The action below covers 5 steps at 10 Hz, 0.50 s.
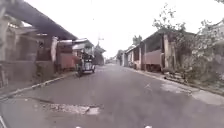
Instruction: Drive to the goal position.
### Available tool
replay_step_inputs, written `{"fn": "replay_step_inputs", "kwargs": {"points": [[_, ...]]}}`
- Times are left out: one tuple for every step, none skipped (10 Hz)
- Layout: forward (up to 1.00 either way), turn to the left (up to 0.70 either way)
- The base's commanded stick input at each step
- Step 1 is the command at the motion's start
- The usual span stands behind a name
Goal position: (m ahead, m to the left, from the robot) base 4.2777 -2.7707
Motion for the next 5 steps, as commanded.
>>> {"fn": "replay_step_inputs", "kwargs": {"points": [[1.00,0.00],[1.00,0.00],[1.00,0.00],[1.00,0.00],[1.00,0.00]]}}
